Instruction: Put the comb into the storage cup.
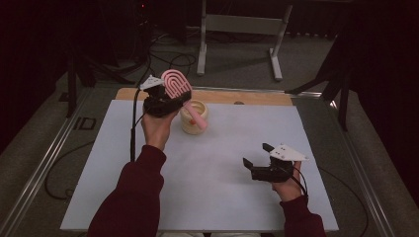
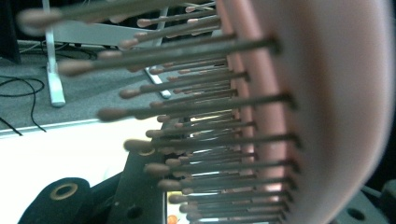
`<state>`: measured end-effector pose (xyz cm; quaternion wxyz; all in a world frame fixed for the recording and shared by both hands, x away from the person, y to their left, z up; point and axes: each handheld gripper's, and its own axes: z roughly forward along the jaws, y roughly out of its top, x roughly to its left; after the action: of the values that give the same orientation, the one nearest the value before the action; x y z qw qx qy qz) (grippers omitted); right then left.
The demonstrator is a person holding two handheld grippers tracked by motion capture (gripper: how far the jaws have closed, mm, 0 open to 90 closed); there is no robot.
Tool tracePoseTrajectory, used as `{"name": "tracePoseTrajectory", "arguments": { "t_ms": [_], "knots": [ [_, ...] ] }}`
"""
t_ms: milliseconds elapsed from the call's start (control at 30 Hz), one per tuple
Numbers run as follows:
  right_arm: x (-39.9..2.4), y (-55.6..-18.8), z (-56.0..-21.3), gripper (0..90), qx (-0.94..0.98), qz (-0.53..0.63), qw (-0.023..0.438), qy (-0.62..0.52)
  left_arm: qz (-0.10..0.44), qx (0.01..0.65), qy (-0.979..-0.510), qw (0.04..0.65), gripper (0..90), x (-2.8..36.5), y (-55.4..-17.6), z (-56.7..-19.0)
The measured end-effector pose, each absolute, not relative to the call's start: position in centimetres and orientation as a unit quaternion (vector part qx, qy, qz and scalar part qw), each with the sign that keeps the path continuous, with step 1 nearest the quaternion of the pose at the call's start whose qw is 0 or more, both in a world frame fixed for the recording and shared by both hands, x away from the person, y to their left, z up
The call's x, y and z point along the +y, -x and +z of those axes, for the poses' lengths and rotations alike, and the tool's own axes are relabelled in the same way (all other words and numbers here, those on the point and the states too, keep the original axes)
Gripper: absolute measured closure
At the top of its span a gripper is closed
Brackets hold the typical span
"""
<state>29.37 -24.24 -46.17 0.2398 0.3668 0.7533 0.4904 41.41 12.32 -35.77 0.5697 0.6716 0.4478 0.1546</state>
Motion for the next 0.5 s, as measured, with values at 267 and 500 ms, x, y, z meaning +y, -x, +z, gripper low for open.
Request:
{"name": "tracePoseTrajectory", "arguments": {
  "t_ms": [267,500],
  "knots": [
    [-24.3,-29.4,-46.2,9.3,0.753,0.491,0.239,-0.367,0.163,0.448,-0.67,0.568,62.8,12.6,-41.6,-35.0],
    [-24.3,-29.4,-46.2,9.3,0.753,0.491,0.239,-0.368,0.173,0.445,-0.67,0.569,62.8,12.7,-41.9,-34.2]
  ]
}}
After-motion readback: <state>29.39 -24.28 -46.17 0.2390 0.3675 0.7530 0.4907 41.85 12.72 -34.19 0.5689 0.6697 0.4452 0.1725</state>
